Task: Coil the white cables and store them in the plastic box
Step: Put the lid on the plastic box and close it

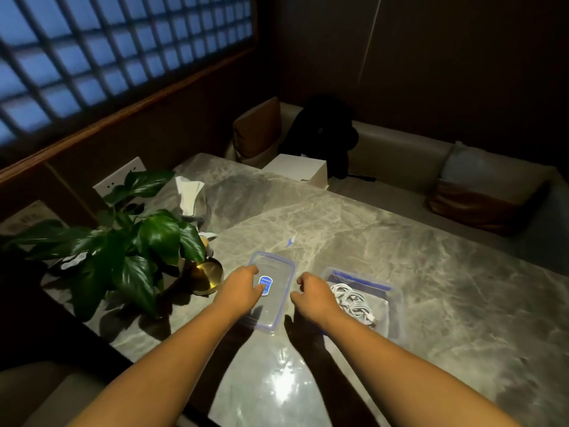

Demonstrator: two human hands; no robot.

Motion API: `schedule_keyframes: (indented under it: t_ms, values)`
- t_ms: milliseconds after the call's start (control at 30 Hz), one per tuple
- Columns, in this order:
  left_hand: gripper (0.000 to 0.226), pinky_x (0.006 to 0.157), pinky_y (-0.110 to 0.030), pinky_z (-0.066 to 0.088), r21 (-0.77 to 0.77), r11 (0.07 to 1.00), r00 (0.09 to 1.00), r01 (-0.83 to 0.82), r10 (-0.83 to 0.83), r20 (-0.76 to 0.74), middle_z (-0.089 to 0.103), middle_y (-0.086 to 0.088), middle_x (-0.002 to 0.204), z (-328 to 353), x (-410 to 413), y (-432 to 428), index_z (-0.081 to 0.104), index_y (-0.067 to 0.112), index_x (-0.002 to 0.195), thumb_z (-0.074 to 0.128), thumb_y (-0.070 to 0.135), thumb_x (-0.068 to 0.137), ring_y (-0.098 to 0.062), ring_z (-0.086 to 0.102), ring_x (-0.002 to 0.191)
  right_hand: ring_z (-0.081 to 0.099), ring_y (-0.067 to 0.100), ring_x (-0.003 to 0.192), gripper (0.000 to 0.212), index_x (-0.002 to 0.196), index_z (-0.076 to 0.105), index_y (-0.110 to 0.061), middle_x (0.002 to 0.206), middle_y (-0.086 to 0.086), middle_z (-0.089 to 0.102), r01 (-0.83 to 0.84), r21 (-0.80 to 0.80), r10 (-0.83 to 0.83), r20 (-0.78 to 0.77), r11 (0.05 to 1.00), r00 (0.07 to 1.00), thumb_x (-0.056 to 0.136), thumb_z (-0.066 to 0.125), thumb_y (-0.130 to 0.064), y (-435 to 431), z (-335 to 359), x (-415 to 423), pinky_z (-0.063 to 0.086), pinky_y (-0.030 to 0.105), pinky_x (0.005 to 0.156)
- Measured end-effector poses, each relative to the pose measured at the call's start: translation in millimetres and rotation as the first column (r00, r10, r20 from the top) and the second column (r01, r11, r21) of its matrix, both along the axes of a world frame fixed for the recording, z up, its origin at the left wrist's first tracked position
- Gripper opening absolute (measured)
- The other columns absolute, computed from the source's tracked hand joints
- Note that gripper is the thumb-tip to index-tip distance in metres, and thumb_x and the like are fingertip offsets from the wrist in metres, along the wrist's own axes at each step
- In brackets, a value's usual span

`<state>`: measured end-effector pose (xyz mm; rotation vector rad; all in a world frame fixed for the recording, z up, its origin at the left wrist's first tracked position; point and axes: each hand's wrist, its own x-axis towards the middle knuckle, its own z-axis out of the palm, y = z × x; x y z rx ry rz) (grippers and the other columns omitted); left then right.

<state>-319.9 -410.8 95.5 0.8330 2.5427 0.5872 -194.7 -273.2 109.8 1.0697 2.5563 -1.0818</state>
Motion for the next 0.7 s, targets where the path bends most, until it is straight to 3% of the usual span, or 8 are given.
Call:
schedule_keyframes:
  t_ms: [133, 233, 400, 700]
  values:
    - [0.047, 0.088, -0.034, 0.048, 0.0, 0.999, 0.998, -0.05, 0.05, 0.049, 0.064, -0.014, 0.117, -23, -17, -6, 0.058, 0.008, 0.126, 0.067, 0.031, 0.087, -0.029, 0.063, 0.105, 0.061, 0.035, 0.107, 0.04, 0.121, 0.055, -0.004, 0.116, 0.019, 0.063, 0.101, -0.089, -0.098, 0.031, 0.991, 0.995, 0.087, 0.063, -0.023, -13, -24, -17, 0.04, 0.027, 0.077]
    - [0.048, 0.084, -0.034, 0.047, -0.009, 0.998, 0.995, -0.068, 0.068, 0.068, 0.062, -0.015, 0.113, -40, -27, -8, 0.058, 0.007, 0.124, 0.069, 0.032, 0.085, -0.029, 0.062, 0.102, 0.062, 0.036, 0.105, 0.046, 0.12, 0.05, -0.005, 0.115, 0.019, 0.062, 0.16, -0.112, -0.154, 0.06, 0.981, 0.986, 0.086, 0.066, -0.031, -18, -44, -23, 0.045, 0.033, 0.081]
    - [0.043, 0.075, -0.038, 0.047, -0.095, 0.993, 0.996, -0.075, 0.079, 0.035, 0.058, -0.014, 0.103, -65, -42, -13, 0.057, 0.006, 0.103, 0.07, 0.042, 0.082, -0.033, 0.059, 0.096, 0.059, 0.038, 0.114, 0.05, 0.122, 0.044, -0.007, 0.124, 0.018, 0.058, 0.197, -0.068, -0.187, 0.137, 0.978, 0.973, 0.089, 0.066, -0.037, -21, -64, -27, 0.047, 0.04, 0.091]
    - [0.045, 0.084, -0.04, 0.047, -0.152, 0.986, 0.998, -0.066, 0.066, -0.006, 0.049, -0.015, 0.112, -87, -35, -13, 0.059, 0.007, 0.11, 0.067, 0.044, 0.086, -0.035, 0.054, 0.104, 0.056, 0.037, 0.12, 0.064, 0.143, 0.033, -0.012, 0.133, 0.016, 0.05, 0.161, -0.024, -0.154, 0.166, 0.987, 0.974, 0.092, 0.061, -0.039, -33, -80, -33, 0.046, 0.043, 0.096]
